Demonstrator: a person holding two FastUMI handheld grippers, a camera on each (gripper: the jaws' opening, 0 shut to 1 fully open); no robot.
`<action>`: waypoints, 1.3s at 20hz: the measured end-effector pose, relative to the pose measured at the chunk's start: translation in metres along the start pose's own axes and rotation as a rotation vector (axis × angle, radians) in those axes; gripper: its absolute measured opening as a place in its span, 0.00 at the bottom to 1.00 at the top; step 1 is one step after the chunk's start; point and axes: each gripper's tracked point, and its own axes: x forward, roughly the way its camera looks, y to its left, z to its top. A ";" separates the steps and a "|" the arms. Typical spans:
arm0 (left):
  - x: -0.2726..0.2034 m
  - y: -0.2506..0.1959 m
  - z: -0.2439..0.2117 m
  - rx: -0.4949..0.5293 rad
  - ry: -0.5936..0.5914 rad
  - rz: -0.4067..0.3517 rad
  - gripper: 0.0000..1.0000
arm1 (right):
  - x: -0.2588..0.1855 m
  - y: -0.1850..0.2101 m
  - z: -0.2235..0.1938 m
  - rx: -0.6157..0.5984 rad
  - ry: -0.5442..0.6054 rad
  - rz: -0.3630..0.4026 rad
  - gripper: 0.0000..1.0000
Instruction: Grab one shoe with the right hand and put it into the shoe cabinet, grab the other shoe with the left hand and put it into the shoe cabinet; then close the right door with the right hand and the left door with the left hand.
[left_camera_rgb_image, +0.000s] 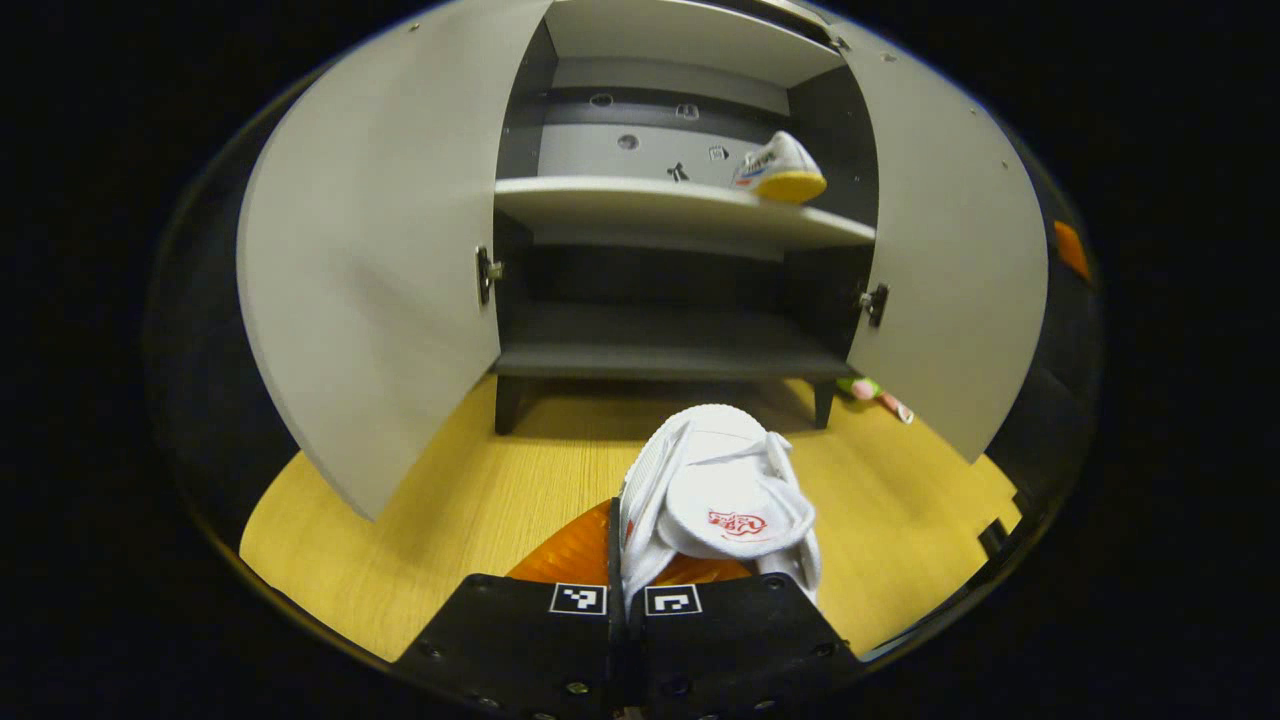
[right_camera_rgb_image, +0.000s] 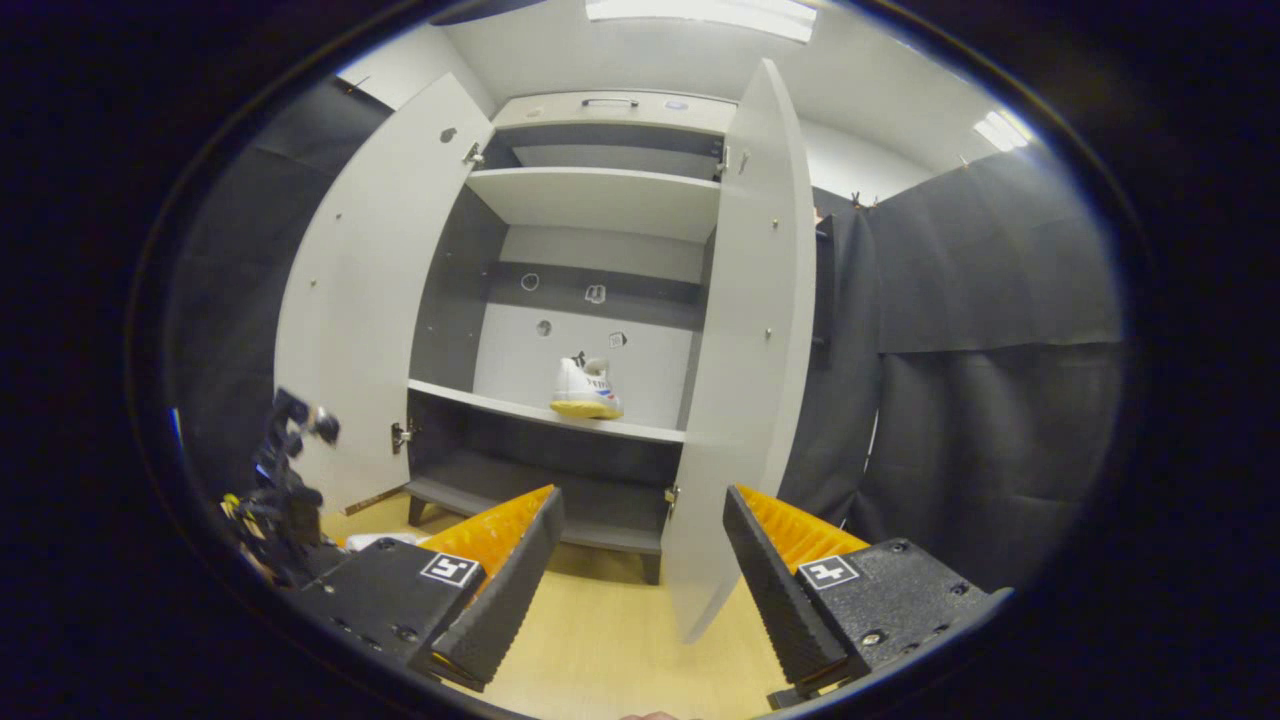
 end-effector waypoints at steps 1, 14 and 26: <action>-0.009 -0.001 0.027 -0.009 -0.023 -0.002 0.00 | 0.001 0.005 0.002 0.002 -0.007 0.015 1.00; 0.082 0.030 0.283 -0.144 -0.144 0.136 0.00 | -0.004 0.032 0.025 0.008 -0.075 0.119 1.00; 0.197 0.056 0.294 -0.080 0.112 0.257 0.00 | -0.002 -0.012 0.021 -0.011 -0.061 0.023 1.00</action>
